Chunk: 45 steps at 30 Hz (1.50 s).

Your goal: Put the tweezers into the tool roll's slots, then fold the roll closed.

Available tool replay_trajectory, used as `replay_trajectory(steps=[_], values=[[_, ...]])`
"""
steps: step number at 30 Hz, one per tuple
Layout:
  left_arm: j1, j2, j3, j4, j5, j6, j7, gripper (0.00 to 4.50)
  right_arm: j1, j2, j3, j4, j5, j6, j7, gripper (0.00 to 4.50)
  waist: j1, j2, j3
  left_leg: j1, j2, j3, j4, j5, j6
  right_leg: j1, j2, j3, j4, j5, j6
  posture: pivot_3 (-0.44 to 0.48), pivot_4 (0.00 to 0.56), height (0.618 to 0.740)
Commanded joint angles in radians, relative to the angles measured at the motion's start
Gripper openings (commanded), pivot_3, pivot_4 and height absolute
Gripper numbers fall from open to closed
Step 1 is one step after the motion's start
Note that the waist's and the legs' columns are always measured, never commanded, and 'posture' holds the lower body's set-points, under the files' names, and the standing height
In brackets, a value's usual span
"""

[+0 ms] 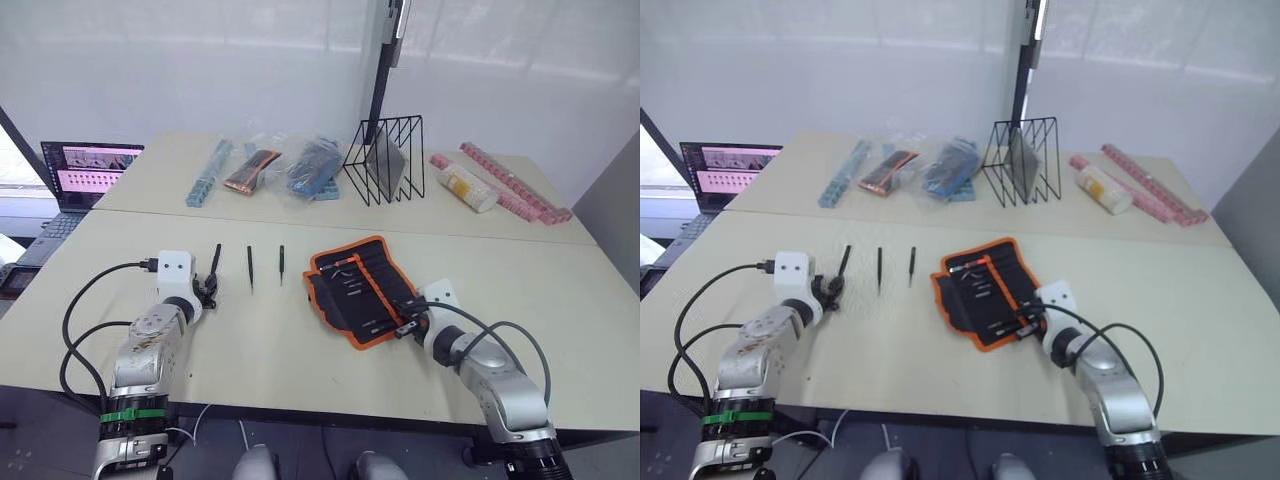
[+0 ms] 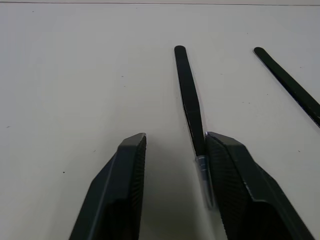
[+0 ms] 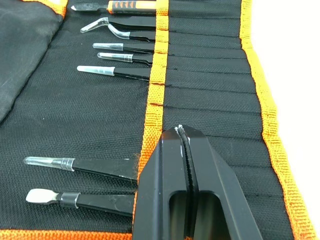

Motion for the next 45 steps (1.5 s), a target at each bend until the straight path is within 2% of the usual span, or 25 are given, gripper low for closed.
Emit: replay_trajectory(steps=[1,3,10,15,20,24,27,31,35,40,45], values=[[-0.008,-0.024,-0.049,0.031,-0.011,-0.006,-0.045,0.67,0.026,-0.001,0.009,0.011,0.0,0.038,-0.002,0.0,0.002,0.0,0.0,0.0,0.0,0.0,0.0,0.0,0.0,0.0,0.0,0.0,0.0,0.0,0.0,0.0,0.15,0.687],[-0.016,-0.021,-0.044,0.038,-0.01,-0.01,-0.052,0.02,0.027,-0.002,0.009,0.01,0.0,0.037,-0.003,0.0,0.005,0.0,0.0,0.0,0.0,0.0,0.0,0.0,0.0,0.0,0.0,0.0,0.0,0.0,0.0,0.0,0.15,0.687],[-0.019,0.014,0.001,-0.003,-0.021,-0.034,-0.081,0.02,0.038,0.0,0.006,0.01,-0.002,0.035,-0.005,0.0,0.003,0.0,0.0,-0.001,0.0,0.0,0.0,0.0,0.0,-0.001,0.0,0.0,0.0,0.0,0.0,0.0,0.15,0.687],[0.002,0.088,0.033,-0.173,-0.067,-0.006,-0.151,0.02,0.058,-0.002,0.004,0.01,-0.003,0.037,-0.007,0.0,-0.006,-0.002,0.001,-0.004,0.0,-0.001,0.0,0.0,0.0,-0.003,0.0,0.0,0.0,0.0,0.0,0.0,0.15,0.687],[-0.025,0.172,0.024,-0.351,-0.178,0.123,-0.247,0.02,0.078,0.003,-0.004,0.018,-0.001,0.046,-0.017,0.0,-0.005,-0.001,0.002,-0.003,0.001,-0.001,-0.001,0.0,0.0,-0.002,0.0,-0.001,-0.001,0.0,0.0,0.0,0.15,0.687],[-0.114,0.21,-0.092,-0.426,-0.276,0.248,-0.366,0.02,0.098,0.015,0.007,0.008,-0.003,0.055,-0.025,0.0,0.0,-0.001,0.002,-0.003,0.0,-0.001,0.0,0.0,0.0,-0.001,0.0,-0.001,-0.002,0.0,0.001,0.0,0.15,0.687],[-0.21,0.172,-0.18,-0.409,-0.315,0.322,-0.392,0.02,0.103,0.026,0.015,0.006,-0.004,0.064,-0.037,0.0,-0.002,-0.002,0.002,-0.003,0.0,-0.002,0.0,0.0,0.0,-0.001,0.0,-0.001,-0.003,0.0,0.001,0.0,0.15,0.687],[-0.286,0.156,-0.355,-0.377,-0.272,0.357,-0.431,0.02,0.115,0.038,0.024,-0.003,-0.007,0.074,-0.049,0.0,-0.01,-0.001,0.002,-0.003,0.0,-0.002,-0.001,0.0,0.0,-0.001,0.002,0.0,-0.003,-0.001,0.001,0.0,0.15,0.687],[-0.318,0.136,-0.451,-0.402,-0.289,0.472,-0.426,0.02,0.136,0.042,0.022,-0.025,-0.004,0.082,-0.062,0.0,-0.014,-0.001,0.002,-0.003,0.0,-0.003,-0.002,0.0,0.0,-0.002,0.003,0.002,-0.003,-0.001,0.001,0.0,0.15,0.687],[-0.348,0.222,-0.581,-0.419,-0.245,0.52,-0.481,0.02,0.161,0.05,0.01,-0.058,0.003,0.087,-0.08,0.0,-0.014,0.0,0.002,-0.003,0.0,-0.002,-0.002,0.0,0.0,-0.002,0.004,0.004,-0.003,-0.001,0.002,0.0,0.15,0.687],[-0.389,0.241,-0.647,-0.376,-0.198,0.534,-0.486,0.02,0.175,0.059,0.01,-0.078,0.006,0.093,-0.095,0.0,-0.007,0.0,0.002,-0.003,-0.001,-0.002,-0.001,0.0,0.0,-0.002,0.004,0.005,-0.003,-0.001,0.002,0.0,0.15,0.687]])
